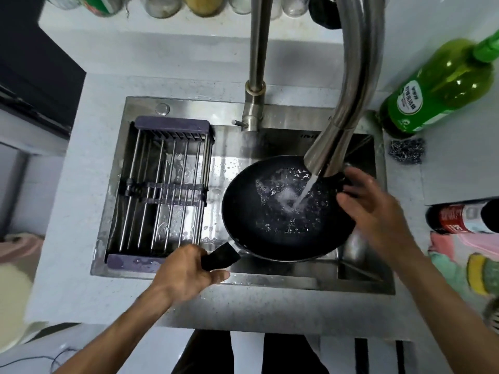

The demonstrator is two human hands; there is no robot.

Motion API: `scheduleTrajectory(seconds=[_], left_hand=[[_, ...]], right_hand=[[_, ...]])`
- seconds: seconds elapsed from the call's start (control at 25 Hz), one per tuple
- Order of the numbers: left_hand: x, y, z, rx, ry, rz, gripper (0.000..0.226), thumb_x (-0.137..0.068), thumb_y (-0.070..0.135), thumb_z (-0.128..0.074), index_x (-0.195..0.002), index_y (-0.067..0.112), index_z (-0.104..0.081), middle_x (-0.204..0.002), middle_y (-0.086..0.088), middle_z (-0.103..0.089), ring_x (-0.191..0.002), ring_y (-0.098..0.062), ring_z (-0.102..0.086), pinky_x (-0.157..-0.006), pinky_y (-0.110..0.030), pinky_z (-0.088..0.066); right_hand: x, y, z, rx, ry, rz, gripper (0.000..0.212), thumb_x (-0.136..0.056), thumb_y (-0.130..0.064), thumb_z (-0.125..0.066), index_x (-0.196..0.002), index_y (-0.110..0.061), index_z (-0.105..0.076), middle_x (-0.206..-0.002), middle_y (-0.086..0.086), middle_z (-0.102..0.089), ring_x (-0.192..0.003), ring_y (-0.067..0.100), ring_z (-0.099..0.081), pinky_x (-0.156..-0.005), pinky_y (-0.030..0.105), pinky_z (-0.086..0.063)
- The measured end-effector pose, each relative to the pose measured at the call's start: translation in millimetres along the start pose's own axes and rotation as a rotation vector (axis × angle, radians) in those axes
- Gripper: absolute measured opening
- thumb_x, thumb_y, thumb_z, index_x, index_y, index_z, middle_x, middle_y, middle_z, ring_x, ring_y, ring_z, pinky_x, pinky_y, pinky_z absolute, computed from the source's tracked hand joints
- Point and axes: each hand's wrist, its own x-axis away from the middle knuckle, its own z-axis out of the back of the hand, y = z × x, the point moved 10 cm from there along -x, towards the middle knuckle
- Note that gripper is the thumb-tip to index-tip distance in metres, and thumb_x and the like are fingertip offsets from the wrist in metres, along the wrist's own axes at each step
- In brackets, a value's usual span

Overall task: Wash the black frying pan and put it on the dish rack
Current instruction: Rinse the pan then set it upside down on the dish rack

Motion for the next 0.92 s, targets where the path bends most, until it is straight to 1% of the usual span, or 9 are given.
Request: scheduleTrajectory(seconds=[0.04, 0.12, 0.24, 0.32, 0.4, 0.52, 0.64, 0.76, 0.92], left_hand=[[-2.5, -2.7, -11.4, 0.081, -0.091, 0.000, 0.046, -0.062, 0.060, -0.082, -0.084, 0.022, -0.072, -0.077, 0.002, -0.073, -0.081, -0.016, -0.068, -0.080, -0.036, -0.055], [5.6, -0.5, -26.4, 0.143, -0.205, 0.008, 0.046, -0.068, 0.054, -0.080, -0.099, 0.022, -0.073, -0.088, 0.000, -0.075, -0.090, -0.018, -0.068, -0.088, -0.035, -0.053], [24.4, 9.5, -40.4, 0.206, -0.275, -0.018, 0.052, -0.070, 0.059, -0.075, -0.101, 0.016, -0.070, -0.095, -0.010, -0.072, -0.081, -0.015, -0.066, -0.080, -0.033, -0.049], [34.7, 12.0, -38.6, 0.236, -0.297, -0.030, 0.044, -0.073, 0.054, -0.077, -0.090, 0.014, -0.069, -0.077, -0.011, -0.068, -0.068, -0.011, -0.057, -0.068, -0.032, -0.045], [43.7, 5.1, -31.5, 0.307, -0.324, -0.002, 0.030, -0.076, 0.044, -0.079, -0.080, 0.017, -0.065, -0.058, 0.001, -0.053, -0.055, -0.010, -0.044, -0.054, -0.027, -0.033], [57.7, -5.2, -23.3, 0.357, -0.371, -0.042, 0.030, -0.074, 0.045, -0.079, -0.074, 0.019, -0.065, -0.053, 0.005, -0.042, -0.048, -0.009, -0.032, -0.049, -0.026, -0.020], [74.9, -23.2, -12.2, 0.320, -0.377, -0.068, 0.020, -0.081, 0.037, -0.075, -0.075, 0.018, -0.072, -0.054, 0.003, -0.042, -0.046, -0.006, -0.030, -0.047, -0.022, -0.020], [87.1, -56.6, -3.9, 0.401, -0.360, -0.017, 0.040, -0.081, 0.035, -0.076, -0.052, 0.022, -0.052, -0.050, 0.004, -0.032, -0.042, -0.012, -0.024, -0.044, -0.024, -0.018], [92.5, -72.7, -7.9, 0.652, -0.320, -0.011, 0.043, -0.078, 0.036, -0.078, -0.060, 0.020, -0.043, -0.051, -0.003, -0.023, -0.041, -0.012, -0.017, -0.040, -0.019, -0.014]], right_hand=[[-2.1, -30.4, 22.1, -0.151, 0.055, 0.060, 0.057, -0.090, -0.034, -0.065, -0.143, -0.032, -0.045, -0.139, -0.003, -0.055, -0.119, 0.010, -0.059, -0.090, 0.022, -0.054], [-7.7, -95.9, 37.5, -0.103, 0.066, 0.230, 0.060, -0.087, -0.044, -0.066, -0.142, -0.034, -0.043, -0.135, -0.006, -0.057, -0.107, 0.010, -0.063, -0.084, 0.023, -0.056], [-24.9, -145.9, 23.8, 0.211, 0.041, 0.298, 0.037, -0.082, -0.056, -0.069, -0.108, -0.031, -0.065, -0.100, -0.017, -0.068, -0.083, 0.012, -0.067, -0.081, 0.040, -0.058], [-34.5, -151.3, 18.8, 0.329, 0.048, 0.272, 0.033, -0.080, -0.055, -0.071, -0.091, -0.024, -0.071, -0.088, -0.013, -0.070, -0.082, 0.011, -0.068, -0.084, 0.041, -0.056], [-39.7, -149.9, 22.4, 0.412, 0.078, 0.252, 0.038, -0.078, -0.058, -0.065, -0.090, -0.022, -0.071, -0.088, -0.005, -0.070, -0.083, 0.014, -0.067, -0.081, 0.038, -0.055], [-39.2, -147.8, 33.8, 0.441, 0.104, 0.212, 0.038, -0.080, -0.055, -0.064, -0.086, -0.019, -0.074, -0.083, 0.007, -0.072, -0.079, 0.026, -0.068, -0.076, 0.041, -0.055], [-39.3, -143.6, 38.8, 0.391, 0.109, 0.175, 0.038, -0.078, -0.055, -0.061, -0.090, -0.022, -0.075, -0.085, 0.006, -0.073, -0.082, 0.026, -0.069, -0.082, 0.046, -0.057], [-38.5, -141.4, 39.0, 0.313, 0.112, 0.169, 0.024, -0.085, -0.044, -0.067, -0.098, -0.025, -0.074, -0.091, 0.004, -0.073, -0.087, 0.023, -0.070, -0.088, 0.045, -0.056], [-31.4, -141.0, 32.4, 0.267, 0.096, 0.190, 0.018, -0.089, -0.036, -0.070, -0.100, -0.022, -0.073, -0.091, 0.008, -0.072, -0.085, 0.026, -0.069, -0.083, 0.039, -0.055]])
